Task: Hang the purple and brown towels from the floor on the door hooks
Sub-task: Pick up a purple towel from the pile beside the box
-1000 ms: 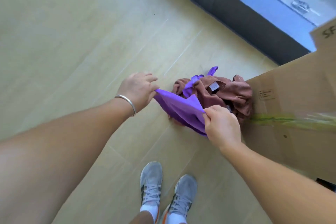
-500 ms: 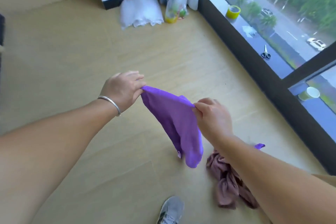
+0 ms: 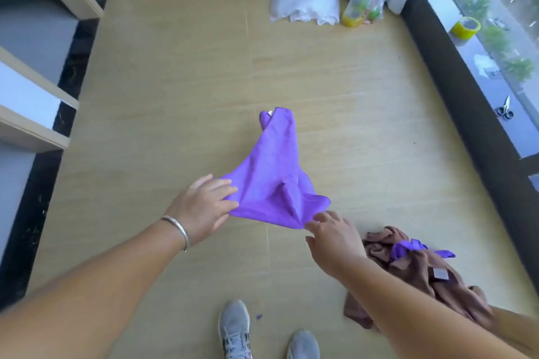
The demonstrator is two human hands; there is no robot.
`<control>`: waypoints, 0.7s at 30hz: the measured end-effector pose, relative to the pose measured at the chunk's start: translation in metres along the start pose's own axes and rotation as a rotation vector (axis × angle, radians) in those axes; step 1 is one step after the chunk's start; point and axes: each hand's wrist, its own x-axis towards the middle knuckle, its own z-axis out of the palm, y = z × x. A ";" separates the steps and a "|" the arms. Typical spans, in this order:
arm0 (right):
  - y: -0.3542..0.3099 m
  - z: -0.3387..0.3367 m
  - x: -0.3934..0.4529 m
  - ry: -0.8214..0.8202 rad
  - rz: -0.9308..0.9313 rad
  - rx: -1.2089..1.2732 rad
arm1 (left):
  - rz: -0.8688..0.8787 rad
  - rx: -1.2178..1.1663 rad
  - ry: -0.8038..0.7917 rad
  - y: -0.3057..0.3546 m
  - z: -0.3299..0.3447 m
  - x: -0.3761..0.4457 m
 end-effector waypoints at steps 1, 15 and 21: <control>0.000 0.017 -0.009 -0.077 0.011 0.002 | -0.055 0.025 -0.152 0.009 0.016 -0.013; 0.005 0.193 0.014 -0.304 0.146 -0.088 | -0.404 -0.094 -0.643 0.047 0.247 -0.095; 0.033 0.274 0.072 -0.261 0.143 -0.134 | -0.315 -0.137 -0.589 0.035 0.354 -0.072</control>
